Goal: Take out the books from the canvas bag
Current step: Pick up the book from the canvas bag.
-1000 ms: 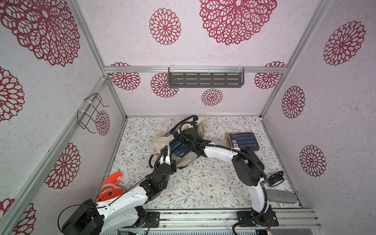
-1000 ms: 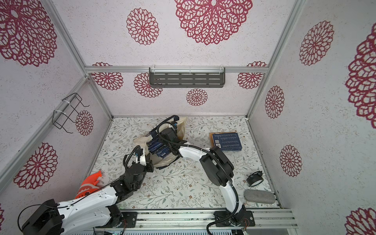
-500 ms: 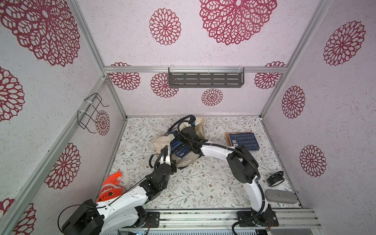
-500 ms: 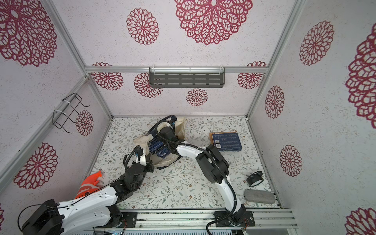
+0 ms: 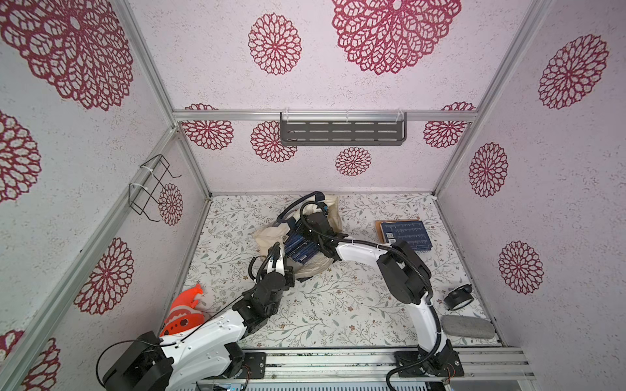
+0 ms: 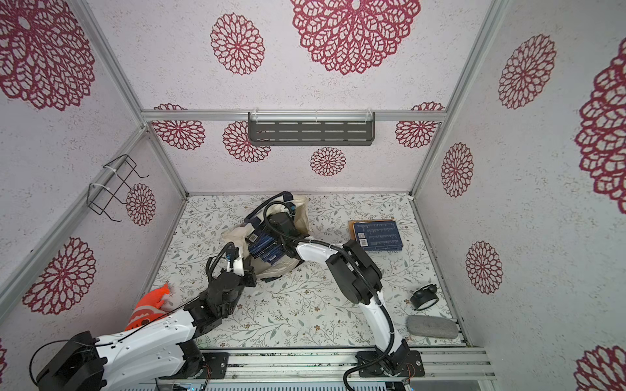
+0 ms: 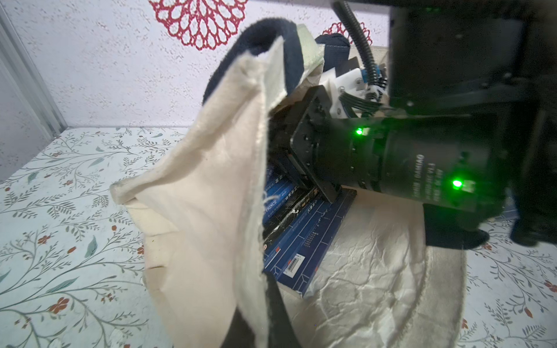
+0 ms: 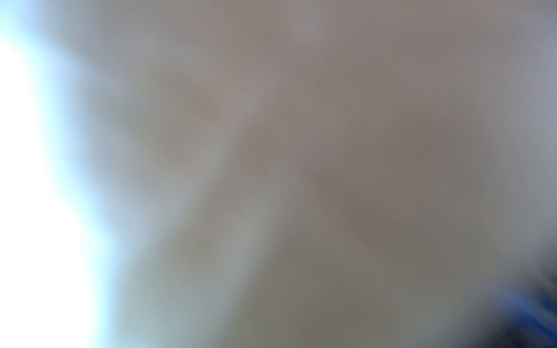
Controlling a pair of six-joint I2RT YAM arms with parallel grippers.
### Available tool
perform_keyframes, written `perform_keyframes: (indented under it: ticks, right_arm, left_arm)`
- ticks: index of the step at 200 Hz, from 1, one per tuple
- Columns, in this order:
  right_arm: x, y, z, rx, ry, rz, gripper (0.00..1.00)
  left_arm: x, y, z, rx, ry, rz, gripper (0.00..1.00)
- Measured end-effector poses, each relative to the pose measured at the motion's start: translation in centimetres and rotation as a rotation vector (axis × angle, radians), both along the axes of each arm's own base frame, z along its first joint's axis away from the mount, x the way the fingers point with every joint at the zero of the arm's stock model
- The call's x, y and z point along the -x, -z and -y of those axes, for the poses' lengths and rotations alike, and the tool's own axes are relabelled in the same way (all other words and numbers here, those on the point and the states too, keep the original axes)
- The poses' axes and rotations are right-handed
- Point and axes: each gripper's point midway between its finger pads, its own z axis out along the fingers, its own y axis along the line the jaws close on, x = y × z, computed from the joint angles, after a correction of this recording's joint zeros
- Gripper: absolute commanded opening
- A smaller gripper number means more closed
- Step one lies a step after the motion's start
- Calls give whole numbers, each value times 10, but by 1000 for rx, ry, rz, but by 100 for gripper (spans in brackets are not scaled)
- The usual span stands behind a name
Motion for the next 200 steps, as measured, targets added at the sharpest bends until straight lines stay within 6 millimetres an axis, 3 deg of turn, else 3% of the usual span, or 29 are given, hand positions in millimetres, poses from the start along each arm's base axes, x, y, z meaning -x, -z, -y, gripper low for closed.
perform_keyframes:
  ticks: [93, 145, 172, 200]
  right_arm:
    - [71, -30, 68, 115, -78, 88, 0]
    - [101, -43, 101, 147, -128, 161, 0]
    - [117, -69, 114, 141, -154, 235, 0]
    - [132, -109, 134, 122, -145, 343, 0]
  left_arm:
    - [-1, 1, -3, 1, -22, 0, 0]
    - [-3, 3, -2, -6, -29, -5, 0]
    - [-4, 2, -3, -7, -39, -2, 0]
    - [-5, 2, -3, -12, -44, -6, 0]
